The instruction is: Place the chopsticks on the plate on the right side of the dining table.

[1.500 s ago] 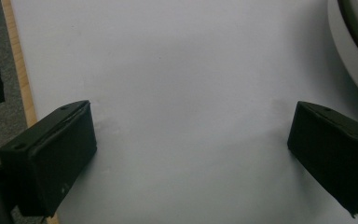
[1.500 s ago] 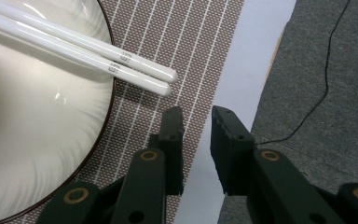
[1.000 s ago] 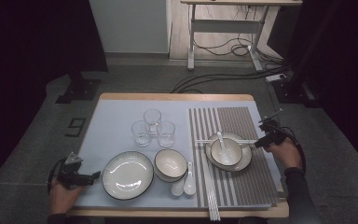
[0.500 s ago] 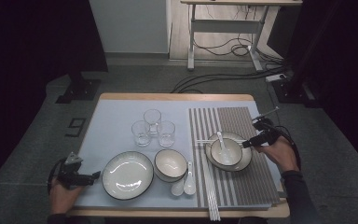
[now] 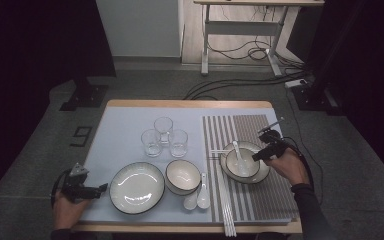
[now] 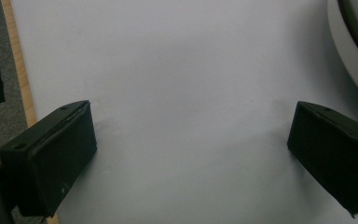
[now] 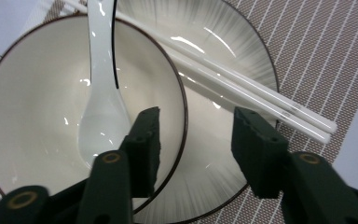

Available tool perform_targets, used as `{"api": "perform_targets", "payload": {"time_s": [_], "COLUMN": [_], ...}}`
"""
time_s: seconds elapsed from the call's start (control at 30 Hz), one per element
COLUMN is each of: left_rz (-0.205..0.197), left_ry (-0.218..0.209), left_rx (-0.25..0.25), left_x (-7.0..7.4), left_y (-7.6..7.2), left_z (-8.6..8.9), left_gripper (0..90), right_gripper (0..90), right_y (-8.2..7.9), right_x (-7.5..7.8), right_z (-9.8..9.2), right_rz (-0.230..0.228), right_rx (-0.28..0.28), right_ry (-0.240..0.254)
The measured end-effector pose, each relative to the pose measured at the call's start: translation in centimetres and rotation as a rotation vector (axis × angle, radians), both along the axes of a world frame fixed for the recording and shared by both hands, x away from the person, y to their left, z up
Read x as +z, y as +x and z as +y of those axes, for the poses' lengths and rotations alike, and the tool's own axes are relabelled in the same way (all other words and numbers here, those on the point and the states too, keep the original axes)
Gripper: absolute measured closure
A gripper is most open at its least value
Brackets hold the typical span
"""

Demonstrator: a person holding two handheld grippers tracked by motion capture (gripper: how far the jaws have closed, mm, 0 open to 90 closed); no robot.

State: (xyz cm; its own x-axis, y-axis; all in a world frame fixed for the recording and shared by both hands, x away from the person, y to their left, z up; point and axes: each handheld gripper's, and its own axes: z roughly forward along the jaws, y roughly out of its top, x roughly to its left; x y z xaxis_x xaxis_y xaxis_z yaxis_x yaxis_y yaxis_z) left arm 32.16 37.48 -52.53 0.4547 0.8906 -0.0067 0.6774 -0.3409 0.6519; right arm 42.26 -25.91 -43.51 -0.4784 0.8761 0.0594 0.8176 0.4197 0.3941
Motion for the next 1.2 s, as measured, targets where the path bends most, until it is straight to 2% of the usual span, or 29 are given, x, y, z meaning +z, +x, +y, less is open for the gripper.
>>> {"api": "perform_targets", "payload": {"time_s": [0.27, 0.37, 0.63, 0.77, 1.0, 1.2], "left_rz": [0.0, 0.0, 0.0, 0.0, 0.0, 0.0], "left_ry": [0.0, 0.0, 0.0, 0.0, 0.0, 0.0], "left_rx": [0.0, 0.0, 0.0, 0.0, 0.0, 0.0], "left_x": [0.0, 0.0, 0.0, 0.0, 0.0, 0.0], "left_y": [0.0, 0.0, 0.0, 0.0, 0.0, 0.0], "left_z": [0.0, 0.0, 0.0, 0.0, 0.0, 0.0], "left_gripper": [0.8, 0.8, 0.8, 0.9, 0.8, 0.8], "right_gripper": [73.0, 79.9, 82.0, 82.0, 82.0, 82.5], "right_y": [-0.1, -0.2, -0.4, -0.5, -0.7, -0.6], "right_x": [-1.3, -1.3, -1.3, -1.2, -1.2, -1.2], "right_z": [0.6, 0.7, 0.5, 0.1, -0.8, -1.3], "right_rz": [0.023, 0.024, 0.037, 0.037, 0.053, 0.049], "right_rx": [0.02, 0.024, -0.02, -0.025, -0.055, -0.072], "right_ry": [-0.017, -0.013, -0.039, -0.053, -0.05, -0.051]}}
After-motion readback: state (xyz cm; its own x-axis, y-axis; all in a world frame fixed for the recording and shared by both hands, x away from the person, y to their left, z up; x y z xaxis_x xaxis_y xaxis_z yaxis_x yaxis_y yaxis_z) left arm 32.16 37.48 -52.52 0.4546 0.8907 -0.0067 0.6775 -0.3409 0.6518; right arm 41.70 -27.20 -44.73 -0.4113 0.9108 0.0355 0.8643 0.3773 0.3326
